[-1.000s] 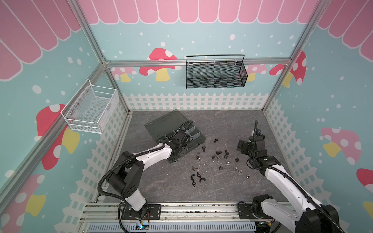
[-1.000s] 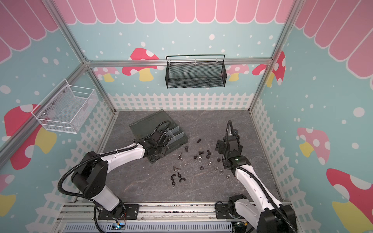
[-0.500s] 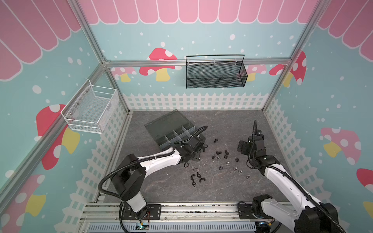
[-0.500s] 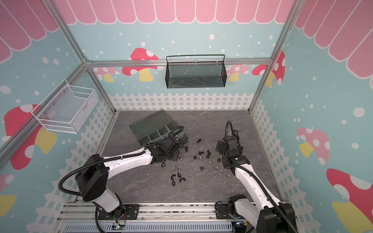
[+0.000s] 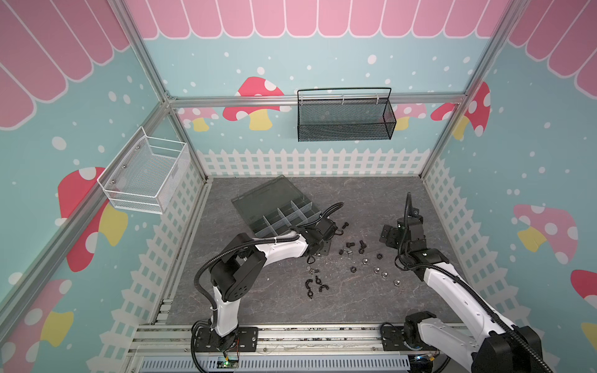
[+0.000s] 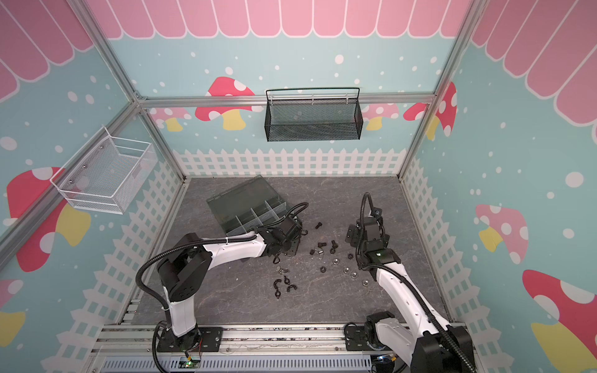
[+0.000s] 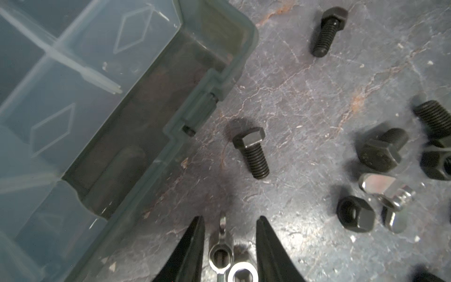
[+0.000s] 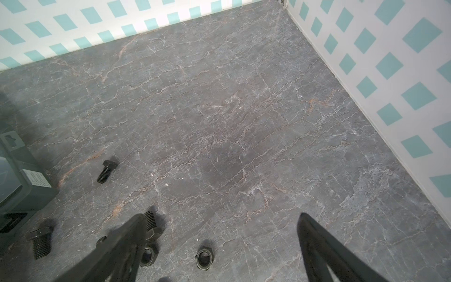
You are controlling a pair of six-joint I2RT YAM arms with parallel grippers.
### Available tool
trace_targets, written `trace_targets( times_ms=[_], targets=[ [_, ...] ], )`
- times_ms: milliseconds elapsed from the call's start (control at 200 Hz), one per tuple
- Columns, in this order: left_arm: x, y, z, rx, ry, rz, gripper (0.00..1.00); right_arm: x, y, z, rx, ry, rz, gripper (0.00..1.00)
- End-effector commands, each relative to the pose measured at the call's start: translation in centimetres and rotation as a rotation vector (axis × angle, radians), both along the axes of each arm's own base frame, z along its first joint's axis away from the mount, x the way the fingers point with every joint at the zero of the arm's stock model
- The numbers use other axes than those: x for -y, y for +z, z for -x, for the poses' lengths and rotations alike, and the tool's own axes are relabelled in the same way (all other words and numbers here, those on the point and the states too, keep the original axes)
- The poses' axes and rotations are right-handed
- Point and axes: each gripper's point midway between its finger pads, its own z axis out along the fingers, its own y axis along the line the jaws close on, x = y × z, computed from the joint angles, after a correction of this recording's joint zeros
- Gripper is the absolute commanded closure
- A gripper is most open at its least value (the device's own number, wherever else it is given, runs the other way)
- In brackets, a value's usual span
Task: Sort the screws and nuts into containers
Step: Pick up the nut at the center of the table.
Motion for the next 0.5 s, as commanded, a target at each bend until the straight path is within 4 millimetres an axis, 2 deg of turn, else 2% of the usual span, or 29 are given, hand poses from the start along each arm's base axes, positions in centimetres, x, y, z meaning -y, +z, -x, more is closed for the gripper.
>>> trace_targets(
  times_ms=[0,185,390,495],
  targets=[
    [0.3,-0.4,-0.7,-0.018,0.026,0.029,0.66,0.2,0.6,0.1,0.028,-0.02,-0.001,0.03],
    [0.0,-1.2,-0.4,-0.038,0.026,0.021,0.72,0.3,0.4,0.0,0.026,-0.023,0.002,0.03],
    [-0.2,-2.1,-0.4,-0.05,0.031,0.004,0.84,-0.3,0.1,-0.4,0.023,-0.004,-0.017,0.03],
    [-0.4,-2.2,-0.4,-0.053,0.033,-0.011,0.94,-0.3,0.1,-0.5,0.024,-0.002,-0.019,0.03]
  ],
)
